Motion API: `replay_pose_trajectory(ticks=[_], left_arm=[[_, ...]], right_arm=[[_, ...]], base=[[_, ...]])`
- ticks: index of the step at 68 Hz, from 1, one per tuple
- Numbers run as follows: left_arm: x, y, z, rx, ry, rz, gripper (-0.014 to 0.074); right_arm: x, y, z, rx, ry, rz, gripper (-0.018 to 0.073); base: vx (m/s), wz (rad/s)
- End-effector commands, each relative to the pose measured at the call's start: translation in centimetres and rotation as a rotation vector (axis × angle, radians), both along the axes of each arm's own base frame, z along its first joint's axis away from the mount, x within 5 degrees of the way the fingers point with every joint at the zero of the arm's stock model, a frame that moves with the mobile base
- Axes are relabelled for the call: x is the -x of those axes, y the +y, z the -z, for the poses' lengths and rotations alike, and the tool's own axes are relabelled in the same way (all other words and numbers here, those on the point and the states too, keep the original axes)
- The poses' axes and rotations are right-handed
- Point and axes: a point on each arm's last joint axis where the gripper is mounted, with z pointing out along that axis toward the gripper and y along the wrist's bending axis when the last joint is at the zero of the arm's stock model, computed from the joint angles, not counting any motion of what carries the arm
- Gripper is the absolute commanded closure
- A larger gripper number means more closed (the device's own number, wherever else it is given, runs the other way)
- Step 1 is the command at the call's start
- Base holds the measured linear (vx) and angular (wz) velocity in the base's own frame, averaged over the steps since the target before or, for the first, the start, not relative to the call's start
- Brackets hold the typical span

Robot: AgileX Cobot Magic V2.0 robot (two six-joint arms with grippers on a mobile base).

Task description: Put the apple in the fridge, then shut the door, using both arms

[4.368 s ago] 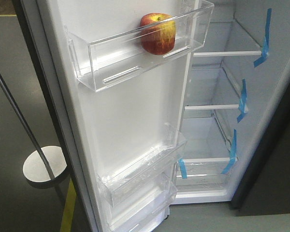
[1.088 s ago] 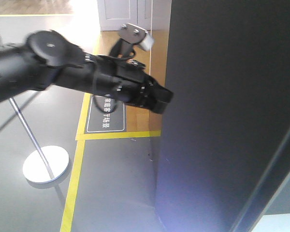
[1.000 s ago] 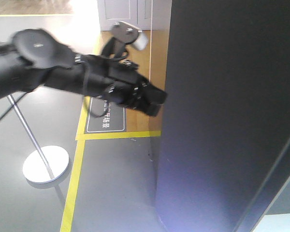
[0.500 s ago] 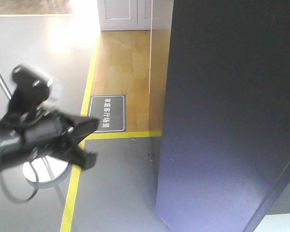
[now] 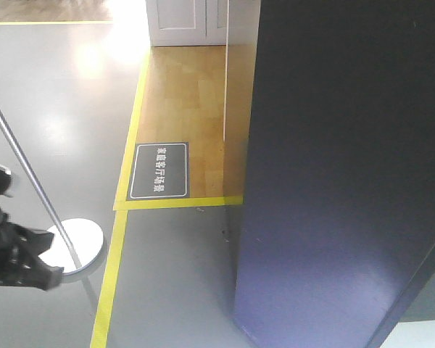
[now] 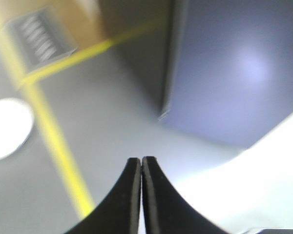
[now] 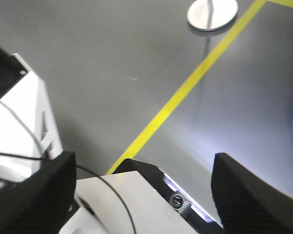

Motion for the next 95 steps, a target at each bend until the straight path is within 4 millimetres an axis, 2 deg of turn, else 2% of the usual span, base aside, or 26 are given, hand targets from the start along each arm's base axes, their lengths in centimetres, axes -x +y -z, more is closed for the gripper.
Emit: replay_pose_trajectory(ticks=[1, 6, 16, 23, 33, 47, 57, 65, 70, 81, 95], left_arm=[[-0.5, 0.9, -1.3, 0.016, -0.071, -0.12, 0.0603], [-0.5, 1.3, -1.3, -0.016, -0.073, -0.164, 0.0603], [-0.6, 1.8, -1.2, -0.047, -0.074, -0.203, 0.0603], [-0.3, 1.9, -0.9, -0.061, -0.026, -0.217, 0.0603], [-0.1, 2.0, -0.8, -0.072, -0.001, -0.223, 0.0603], [-0.1, 2.0, -0.8, -0.072, -0.001, -0.223, 0.0603], [-0.1, 2.0, -0.8, -0.072, -0.001, -0.223, 0.0603], [-0.1, 2.0, -0.8, -0.072, -0.001, -0.223, 0.0603], [-0.1, 2.0, -0.8, -0.072, -0.001, -0.223, 0.0603], [-0.1, 2.0, -0.8, -0.072, -0.001, -0.223, 0.0603], [-0.1, 2.0, -0.7, -0.073, 0.0, -0.223, 0.0603]], right_arm=[[-1.6, -0.1, -0.7, 0.03, -0.028, 0.092, 0.0051], [-2.6, -0.4, -1.0, 0.113, -0.023, 0.128, 0.0083], [-4.8, -0.9, -3.7, 0.208, -0.081, 0.236, 0.0155], [-6.5, -1.5, -4.7, 0.264, -0.116, 0.355, 0.022], [-8.6, -1.4, -4.4, 0.328, -0.141, 0.407, 0.0314], [-11.5, -0.1, -4.2, 0.29, -0.22, 0.404, 0.0438], [-13.6, 0.8, -3.7, 0.298, -0.249, 0.401, 0.0575], [-15.3, 1.1, -3.7, 0.314, -0.26, 0.439, 0.057], [-16.6, 0.6, -4.2, 0.32, -0.259, 0.499, 0.057], [-18.9, -2.0, -5.9, 0.305, -0.295, 0.651, 0.0567], [-20.1, -4.9, -9.1, 0.236, -0.444, 0.8, 0.0566]], base=[[0.0, 0.0], [0.0, 0.0], [0.0, 0.0], [0.0, 0.0], [0.0, 0.0], [0.0, 0.0], [0.0, 0.0], [0.0, 0.0], [0.0, 0.0], [0.0, 0.0], [0.0, 0.0]])
